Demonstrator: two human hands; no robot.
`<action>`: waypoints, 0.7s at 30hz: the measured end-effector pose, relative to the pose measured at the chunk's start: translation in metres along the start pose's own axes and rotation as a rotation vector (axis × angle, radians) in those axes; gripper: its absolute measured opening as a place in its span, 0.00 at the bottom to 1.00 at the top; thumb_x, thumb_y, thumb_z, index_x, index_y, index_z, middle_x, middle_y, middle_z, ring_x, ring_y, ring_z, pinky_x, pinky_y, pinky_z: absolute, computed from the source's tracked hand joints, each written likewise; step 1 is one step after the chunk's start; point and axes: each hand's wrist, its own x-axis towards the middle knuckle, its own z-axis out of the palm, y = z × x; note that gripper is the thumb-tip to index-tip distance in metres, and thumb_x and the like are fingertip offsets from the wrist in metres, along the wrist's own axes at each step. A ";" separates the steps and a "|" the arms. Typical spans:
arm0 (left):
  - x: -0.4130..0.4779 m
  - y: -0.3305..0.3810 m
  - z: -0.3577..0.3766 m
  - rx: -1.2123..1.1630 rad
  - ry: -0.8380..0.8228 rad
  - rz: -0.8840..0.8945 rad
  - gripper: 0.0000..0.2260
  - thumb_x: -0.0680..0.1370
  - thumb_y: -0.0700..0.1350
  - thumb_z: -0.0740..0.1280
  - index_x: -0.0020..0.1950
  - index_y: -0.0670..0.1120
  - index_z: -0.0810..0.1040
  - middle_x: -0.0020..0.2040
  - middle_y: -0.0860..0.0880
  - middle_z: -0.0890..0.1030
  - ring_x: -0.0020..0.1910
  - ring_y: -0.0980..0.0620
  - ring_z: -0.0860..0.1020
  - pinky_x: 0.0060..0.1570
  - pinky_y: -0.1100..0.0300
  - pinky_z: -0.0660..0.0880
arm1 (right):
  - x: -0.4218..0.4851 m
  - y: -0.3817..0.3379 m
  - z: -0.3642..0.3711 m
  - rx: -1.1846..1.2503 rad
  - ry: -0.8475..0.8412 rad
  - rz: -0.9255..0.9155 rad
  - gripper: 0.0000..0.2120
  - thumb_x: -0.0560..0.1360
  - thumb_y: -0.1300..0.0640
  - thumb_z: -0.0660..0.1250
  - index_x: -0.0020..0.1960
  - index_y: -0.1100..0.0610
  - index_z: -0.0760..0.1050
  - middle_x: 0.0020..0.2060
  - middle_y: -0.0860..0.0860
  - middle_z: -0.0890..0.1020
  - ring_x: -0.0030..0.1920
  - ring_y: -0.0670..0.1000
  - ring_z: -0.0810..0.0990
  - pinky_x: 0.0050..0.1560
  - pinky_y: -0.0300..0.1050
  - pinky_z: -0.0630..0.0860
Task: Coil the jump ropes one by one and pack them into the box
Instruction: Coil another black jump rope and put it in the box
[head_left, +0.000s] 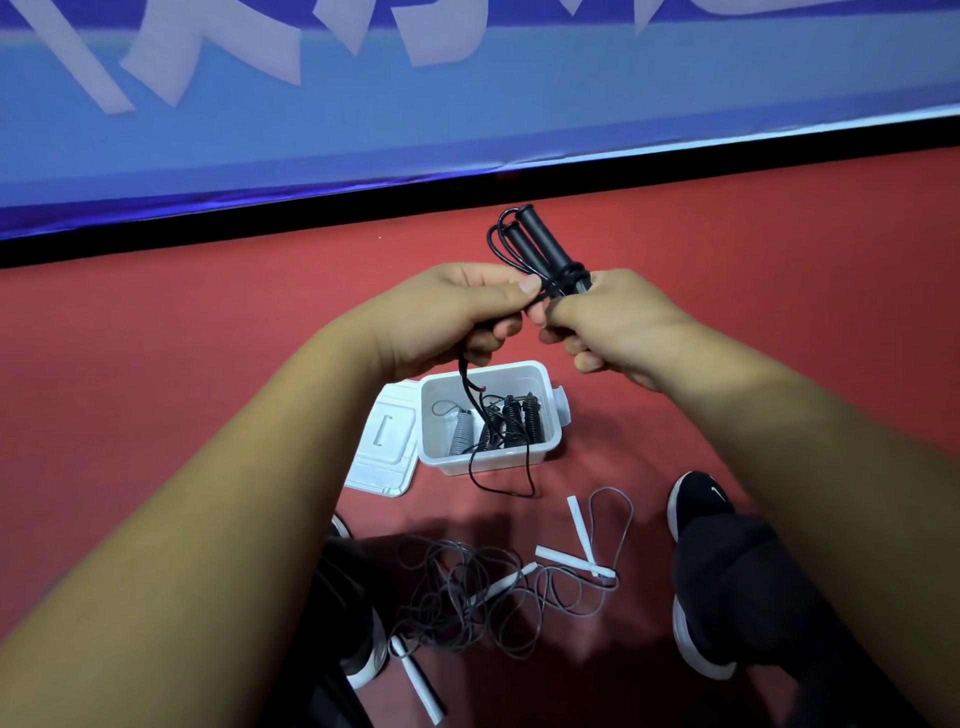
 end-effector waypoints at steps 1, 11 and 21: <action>-0.001 0.001 0.000 -0.003 -0.008 0.004 0.11 0.86 0.48 0.62 0.53 0.41 0.79 0.34 0.48 0.68 0.32 0.49 0.55 0.38 0.52 0.52 | 0.000 0.000 0.000 -0.009 -0.013 -0.003 0.03 0.77 0.63 0.71 0.49 0.56 0.82 0.34 0.54 0.83 0.26 0.48 0.70 0.26 0.43 0.66; -0.007 0.002 -0.005 0.050 -0.119 0.019 0.13 0.87 0.47 0.60 0.48 0.41 0.77 0.34 0.46 0.65 0.29 0.52 0.56 0.34 0.54 0.52 | -0.005 -0.005 0.005 0.090 -0.169 0.046 0.10 0.78 0.65 0.67 0.45 0.53 0.84 0.33 0.53 0.72 0.27 0.47 0.59 0.27 0.40 0.51; -0.008 -0.008 -0.016 0.241 -0.064 -0.007 0.14 0.85 0.54 0.63 0.50 0.44 0.80 0.37 0.48 0.71 0.33 0.51 0.66 0.36 0.55 0.64 | -0.021 -0.017 -0.008 0.431 -0.401 0.175 0.21 0.78 0.36 0.71 0.53 0.52 0.70 0.34 0.49 0.72 0.28 0.42 0.55 0.22 0.34 0.50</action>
